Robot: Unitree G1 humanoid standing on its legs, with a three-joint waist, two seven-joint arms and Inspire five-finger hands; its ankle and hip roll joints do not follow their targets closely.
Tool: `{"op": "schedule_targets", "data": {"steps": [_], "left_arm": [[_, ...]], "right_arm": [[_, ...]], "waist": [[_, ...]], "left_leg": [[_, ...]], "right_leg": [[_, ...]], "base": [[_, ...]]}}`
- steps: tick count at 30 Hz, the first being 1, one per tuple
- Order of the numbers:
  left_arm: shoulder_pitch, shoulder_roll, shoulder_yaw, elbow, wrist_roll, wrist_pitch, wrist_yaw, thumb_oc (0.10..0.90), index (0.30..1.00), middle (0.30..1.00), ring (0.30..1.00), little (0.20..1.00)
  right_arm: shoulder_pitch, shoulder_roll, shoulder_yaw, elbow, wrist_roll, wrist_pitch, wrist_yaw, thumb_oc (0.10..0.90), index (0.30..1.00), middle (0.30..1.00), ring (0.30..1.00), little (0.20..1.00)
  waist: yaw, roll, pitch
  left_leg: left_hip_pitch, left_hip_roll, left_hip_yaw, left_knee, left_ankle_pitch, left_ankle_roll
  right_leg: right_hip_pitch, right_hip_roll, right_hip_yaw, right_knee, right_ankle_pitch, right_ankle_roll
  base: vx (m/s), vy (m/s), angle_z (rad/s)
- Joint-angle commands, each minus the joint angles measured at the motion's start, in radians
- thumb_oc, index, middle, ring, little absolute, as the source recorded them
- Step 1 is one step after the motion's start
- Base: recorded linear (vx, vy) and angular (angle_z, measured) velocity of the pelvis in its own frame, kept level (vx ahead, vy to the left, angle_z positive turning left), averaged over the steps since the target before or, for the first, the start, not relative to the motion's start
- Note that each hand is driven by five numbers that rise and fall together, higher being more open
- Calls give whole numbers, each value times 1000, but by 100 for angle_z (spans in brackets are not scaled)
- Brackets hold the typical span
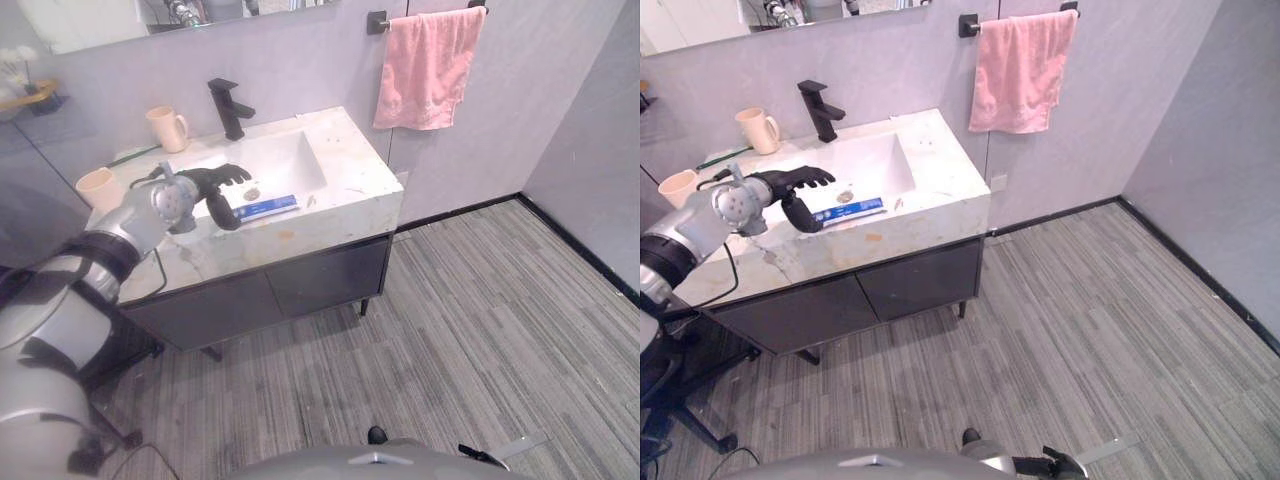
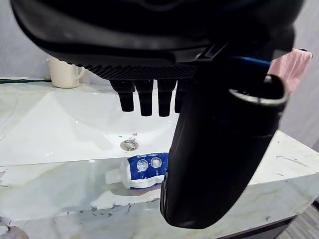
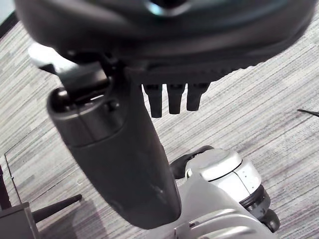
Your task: Organize the bathroom.
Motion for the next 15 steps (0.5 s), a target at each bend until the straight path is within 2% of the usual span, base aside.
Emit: {"op": "schedule_targets", "data": {"steps": [1, 12, 15], "left_arm": [[-182, 24, 103, 114, 26, -6, 84, 800, 900, 900, 900, 900], [-182, 26, 109, 94, 24, 18, 128, 800, 900, 900, 900, 900], [-194, 29, 98, 66, 17, 47, 120, 800, 900, 900, 900, 900]], "right_arm": [[2, -15, 27, -2, 53, -34, -20, 800, 900, 900, 900, 900], [13, -18, 26, -2, 54, -40, -16, 800, 900, 900, 900, 900], [15, -20, 33, -13, 61, -39, -16, 800, 900, 900, 900, 900]], "waist": [[-19, -9, -21], [-23, -9, -13], [-24, -11, -9]], "left_leg": [[-11, -71, 24, 2, -23, 79], [-8, -72, 26, 2, -27, 81], [-7, -71, 27, 2, -26, 82]], "right_leg": [[43, -4, -29, 6, -32, 50], [40, -5, -29, 12, -36, 50], [39, -5, -32, 15, -39, 50]], "base": [[0, 0, 0], [0, 0, 0], [0, 0, 0]]}}
